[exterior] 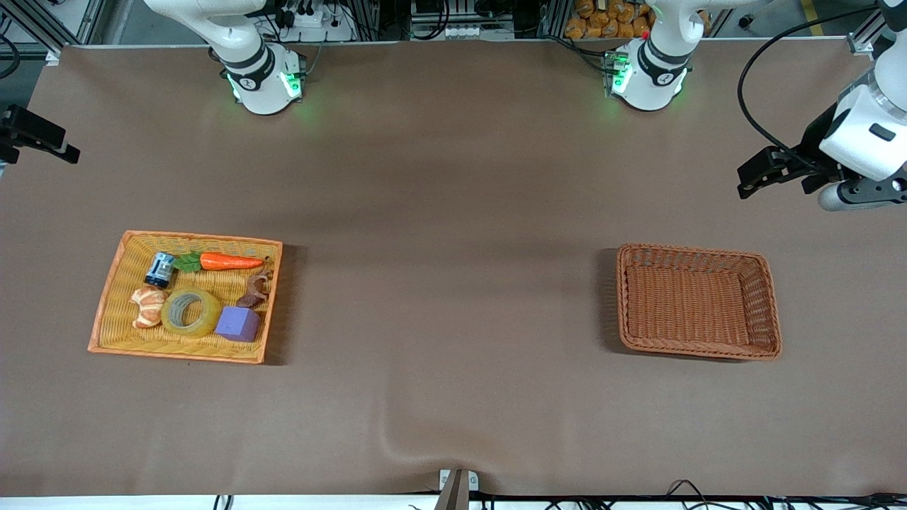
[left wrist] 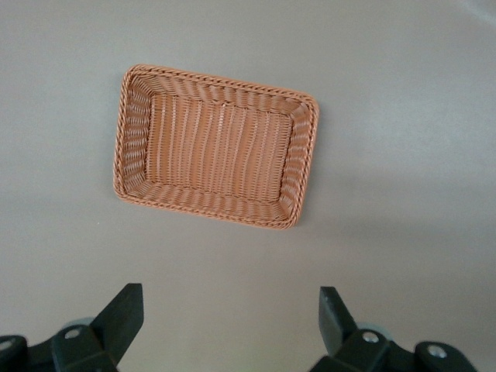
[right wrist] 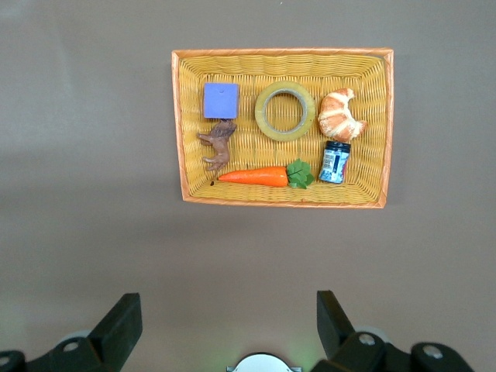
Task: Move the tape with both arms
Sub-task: 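Move the right gripper toward the yellow tape roll in the orange tray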
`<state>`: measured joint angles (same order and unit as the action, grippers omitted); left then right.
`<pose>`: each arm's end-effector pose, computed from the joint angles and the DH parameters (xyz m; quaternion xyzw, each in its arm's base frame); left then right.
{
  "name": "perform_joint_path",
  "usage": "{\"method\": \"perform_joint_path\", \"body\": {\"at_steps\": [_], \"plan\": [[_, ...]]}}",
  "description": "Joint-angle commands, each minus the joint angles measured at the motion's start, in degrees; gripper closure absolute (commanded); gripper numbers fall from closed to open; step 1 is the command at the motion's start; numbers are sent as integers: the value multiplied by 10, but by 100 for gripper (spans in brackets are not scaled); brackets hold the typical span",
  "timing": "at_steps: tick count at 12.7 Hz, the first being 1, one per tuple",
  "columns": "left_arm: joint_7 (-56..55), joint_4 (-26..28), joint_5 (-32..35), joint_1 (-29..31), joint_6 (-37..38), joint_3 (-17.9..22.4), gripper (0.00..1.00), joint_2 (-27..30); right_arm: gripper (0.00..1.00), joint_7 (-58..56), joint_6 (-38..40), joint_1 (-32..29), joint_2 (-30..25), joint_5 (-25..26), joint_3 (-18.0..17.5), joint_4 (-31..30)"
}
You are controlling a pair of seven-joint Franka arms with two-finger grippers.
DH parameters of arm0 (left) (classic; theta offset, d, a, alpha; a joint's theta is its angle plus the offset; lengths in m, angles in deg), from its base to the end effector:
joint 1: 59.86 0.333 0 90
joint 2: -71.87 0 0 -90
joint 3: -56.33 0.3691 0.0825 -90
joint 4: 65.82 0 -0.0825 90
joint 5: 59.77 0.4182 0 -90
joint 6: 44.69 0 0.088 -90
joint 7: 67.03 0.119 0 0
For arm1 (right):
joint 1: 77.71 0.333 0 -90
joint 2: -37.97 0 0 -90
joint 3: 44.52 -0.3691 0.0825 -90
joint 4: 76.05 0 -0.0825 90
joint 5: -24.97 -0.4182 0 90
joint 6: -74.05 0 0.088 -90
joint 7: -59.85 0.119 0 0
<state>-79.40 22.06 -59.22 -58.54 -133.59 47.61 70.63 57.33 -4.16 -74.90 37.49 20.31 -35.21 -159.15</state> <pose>0.5901 -0.0743 0.6700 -0.9990 -0.0435 0.0012 0.0034 0.5597 -0.0533 0.7133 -0.9980 0.0279 0.0352 0.0437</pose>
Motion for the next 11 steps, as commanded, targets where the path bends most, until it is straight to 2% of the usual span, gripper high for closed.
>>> {"method": "perform_joint_path", "body": {"at_steps": [1,7,9,11], "plan": [[17,5,-5,17,19,0,0,11,0,7,2,-2,1,-7,0,8],[7,3,-6,18,19,-1,0,4,0,1,-4,1,23,-1,-2,7],[10,4,-6,18,15,-1,0,-1,0,7,-31,14,43,6,-4,1],[12,5,-1,17,6,-1,0,-6,0,-14,-61,27,87,9,-4,-7]]}}
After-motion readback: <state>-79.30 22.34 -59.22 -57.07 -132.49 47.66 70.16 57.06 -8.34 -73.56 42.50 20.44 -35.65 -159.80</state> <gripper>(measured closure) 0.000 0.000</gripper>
